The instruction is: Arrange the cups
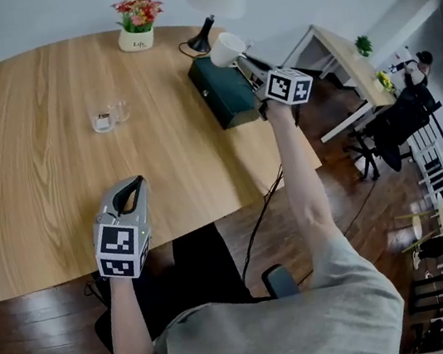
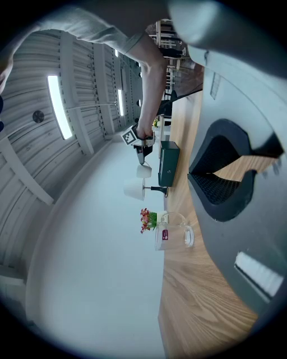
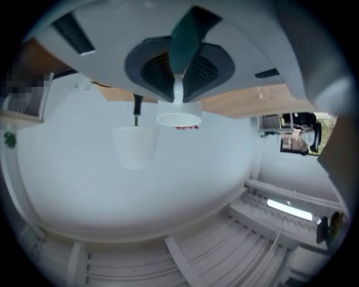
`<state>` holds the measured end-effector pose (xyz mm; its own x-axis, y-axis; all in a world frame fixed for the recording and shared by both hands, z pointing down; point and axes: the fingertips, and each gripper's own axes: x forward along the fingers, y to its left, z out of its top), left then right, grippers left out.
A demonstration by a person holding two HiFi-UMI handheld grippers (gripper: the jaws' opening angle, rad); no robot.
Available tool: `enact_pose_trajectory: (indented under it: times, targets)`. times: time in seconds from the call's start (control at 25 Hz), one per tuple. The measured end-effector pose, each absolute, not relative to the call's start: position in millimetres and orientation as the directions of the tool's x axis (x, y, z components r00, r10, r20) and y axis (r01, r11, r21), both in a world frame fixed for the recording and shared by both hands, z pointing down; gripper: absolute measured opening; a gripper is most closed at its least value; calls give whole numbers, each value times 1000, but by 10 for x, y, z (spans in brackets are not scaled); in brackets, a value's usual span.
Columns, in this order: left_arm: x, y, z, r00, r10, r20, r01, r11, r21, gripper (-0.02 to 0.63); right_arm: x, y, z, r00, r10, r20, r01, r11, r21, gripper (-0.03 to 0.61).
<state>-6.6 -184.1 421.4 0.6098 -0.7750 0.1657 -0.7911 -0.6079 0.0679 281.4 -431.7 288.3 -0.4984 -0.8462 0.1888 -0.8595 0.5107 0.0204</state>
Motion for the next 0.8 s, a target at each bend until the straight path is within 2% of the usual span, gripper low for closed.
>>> enact_pose_trajectory:
  times: [0.12,0.2,0.4,0.64,0.68,0.8]
  targets:
    - [-65,-1831,4214,610,-775,167,-791,-608,68,10,3197,-4555,3239,-397,-854,335,-890,447,85,64]
    - [-71,-1823,4211,610,-774,168,-790,-609,67,10,3312,-4624,3400,-371,-851,372,-898,431,90,64]
    - [-61,-1829,4191,609,-776,162,-792,-607,70,11,3371,-4763,3451,-361,-857,367,-907,414,75,64]
    - [-60,-1819,4186,606,-778,166,-794,-604,70,10,3416,-4676,3612,-285,-844,454,-907,391,158,91]
    - [-55,-1821,4181,605,-779,166,-795,-603,69,10,3422,-4634,3587,-275,-852,446,-913,377,156,129]
    - [-33,-1839,4161,608,-777,163,-793,-606,62,10,3275,-4350,3325,-290,-895,340,-926,352,137,137]
